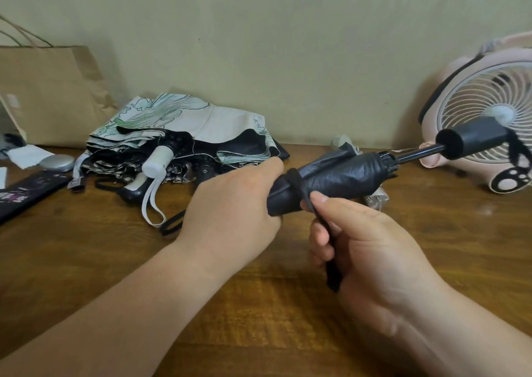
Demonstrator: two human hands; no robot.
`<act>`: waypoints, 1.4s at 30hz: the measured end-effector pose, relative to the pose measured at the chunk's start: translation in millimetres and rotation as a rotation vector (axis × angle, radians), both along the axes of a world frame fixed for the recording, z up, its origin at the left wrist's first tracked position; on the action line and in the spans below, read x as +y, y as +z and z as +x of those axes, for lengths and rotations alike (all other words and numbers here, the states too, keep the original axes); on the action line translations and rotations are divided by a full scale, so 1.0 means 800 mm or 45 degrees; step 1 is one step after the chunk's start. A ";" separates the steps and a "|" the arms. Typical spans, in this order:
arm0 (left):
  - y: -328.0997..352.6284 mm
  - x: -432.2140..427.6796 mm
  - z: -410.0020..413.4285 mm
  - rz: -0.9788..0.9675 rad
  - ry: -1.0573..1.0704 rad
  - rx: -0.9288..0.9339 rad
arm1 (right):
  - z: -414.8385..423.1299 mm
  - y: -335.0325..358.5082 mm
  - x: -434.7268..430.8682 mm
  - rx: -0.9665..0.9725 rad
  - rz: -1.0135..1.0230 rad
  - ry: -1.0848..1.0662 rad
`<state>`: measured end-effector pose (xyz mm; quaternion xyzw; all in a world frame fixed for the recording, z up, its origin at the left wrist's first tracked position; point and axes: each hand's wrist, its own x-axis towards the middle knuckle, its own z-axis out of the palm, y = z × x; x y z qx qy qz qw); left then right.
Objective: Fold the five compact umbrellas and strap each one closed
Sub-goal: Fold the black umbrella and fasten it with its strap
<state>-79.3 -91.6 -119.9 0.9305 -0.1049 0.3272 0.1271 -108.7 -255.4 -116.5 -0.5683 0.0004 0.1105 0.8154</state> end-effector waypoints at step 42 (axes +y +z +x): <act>-0.008 0.022 0.019 -0.687 -0.207 0.646 | 0.012 0.004 -0.008 -0.112 -0.107 0.161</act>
